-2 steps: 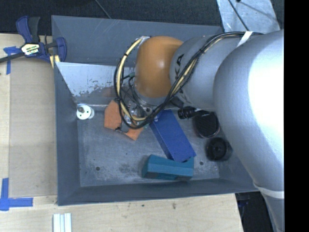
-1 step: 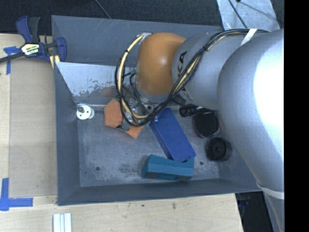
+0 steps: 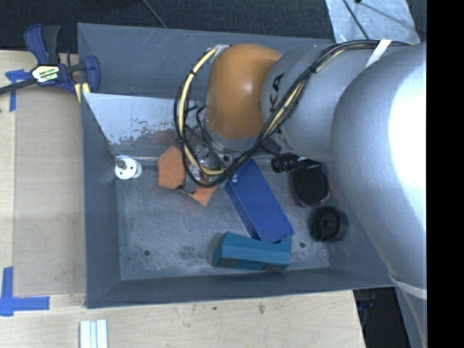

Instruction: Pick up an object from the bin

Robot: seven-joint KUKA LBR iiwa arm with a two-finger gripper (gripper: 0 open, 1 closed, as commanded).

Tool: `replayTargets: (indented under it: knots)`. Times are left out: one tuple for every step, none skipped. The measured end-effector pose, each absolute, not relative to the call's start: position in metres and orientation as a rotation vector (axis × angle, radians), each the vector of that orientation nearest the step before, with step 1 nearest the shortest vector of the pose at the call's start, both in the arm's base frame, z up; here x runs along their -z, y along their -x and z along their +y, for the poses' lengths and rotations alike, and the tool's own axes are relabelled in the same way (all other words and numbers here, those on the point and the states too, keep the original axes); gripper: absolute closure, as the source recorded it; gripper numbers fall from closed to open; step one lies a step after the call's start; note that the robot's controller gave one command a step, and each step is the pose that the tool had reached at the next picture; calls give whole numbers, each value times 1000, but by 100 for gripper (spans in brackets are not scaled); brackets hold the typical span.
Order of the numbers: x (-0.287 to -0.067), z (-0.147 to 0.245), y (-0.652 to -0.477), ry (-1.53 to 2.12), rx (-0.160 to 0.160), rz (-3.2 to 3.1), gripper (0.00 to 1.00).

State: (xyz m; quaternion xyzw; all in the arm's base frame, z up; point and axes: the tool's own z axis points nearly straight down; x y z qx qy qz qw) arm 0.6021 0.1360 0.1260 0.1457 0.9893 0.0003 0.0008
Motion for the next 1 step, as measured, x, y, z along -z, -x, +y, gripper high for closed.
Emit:
replayTargets:
  knots:
    - [-136, 136, -603, -457, -3, 3104, 100]
